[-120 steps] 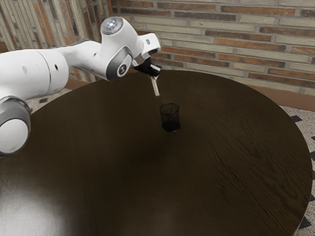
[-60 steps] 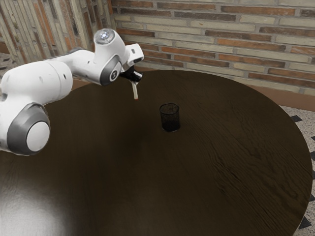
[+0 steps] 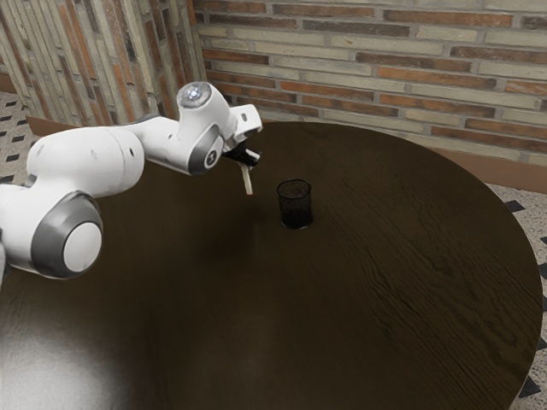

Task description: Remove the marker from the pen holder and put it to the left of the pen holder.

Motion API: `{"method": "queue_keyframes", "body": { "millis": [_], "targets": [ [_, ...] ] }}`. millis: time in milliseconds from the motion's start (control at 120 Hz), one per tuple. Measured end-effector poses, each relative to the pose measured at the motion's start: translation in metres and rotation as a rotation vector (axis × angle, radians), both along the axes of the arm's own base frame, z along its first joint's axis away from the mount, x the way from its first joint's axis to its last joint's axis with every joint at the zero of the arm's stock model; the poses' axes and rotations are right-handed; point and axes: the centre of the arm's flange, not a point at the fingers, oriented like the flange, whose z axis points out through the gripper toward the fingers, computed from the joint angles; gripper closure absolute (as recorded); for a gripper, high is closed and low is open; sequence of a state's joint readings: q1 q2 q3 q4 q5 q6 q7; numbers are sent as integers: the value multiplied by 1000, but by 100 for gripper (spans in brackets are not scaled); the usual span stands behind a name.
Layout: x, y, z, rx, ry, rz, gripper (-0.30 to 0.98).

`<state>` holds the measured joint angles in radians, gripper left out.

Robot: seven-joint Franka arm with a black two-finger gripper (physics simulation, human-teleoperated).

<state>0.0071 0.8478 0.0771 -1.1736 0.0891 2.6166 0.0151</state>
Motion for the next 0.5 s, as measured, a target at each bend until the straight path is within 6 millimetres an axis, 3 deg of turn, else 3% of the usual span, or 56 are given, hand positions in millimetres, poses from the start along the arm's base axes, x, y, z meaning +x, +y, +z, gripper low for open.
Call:
{"method": "queue_keyframes", "body": {
  "millis": [150,267,333,425,458,500],
  "targets": [
    [-4,-2,13,0,-7,-20,33],
    [-32,-4,57,9,-9,-36,19],
    [-84,0,115,4,-13,-32,14],
    [-158,1,257,-15,-38,-23,9],
    [-180,4,286,-20,-10,-15,8],
    [-204,9,308,-24,42,-4,6]
  ]
}}
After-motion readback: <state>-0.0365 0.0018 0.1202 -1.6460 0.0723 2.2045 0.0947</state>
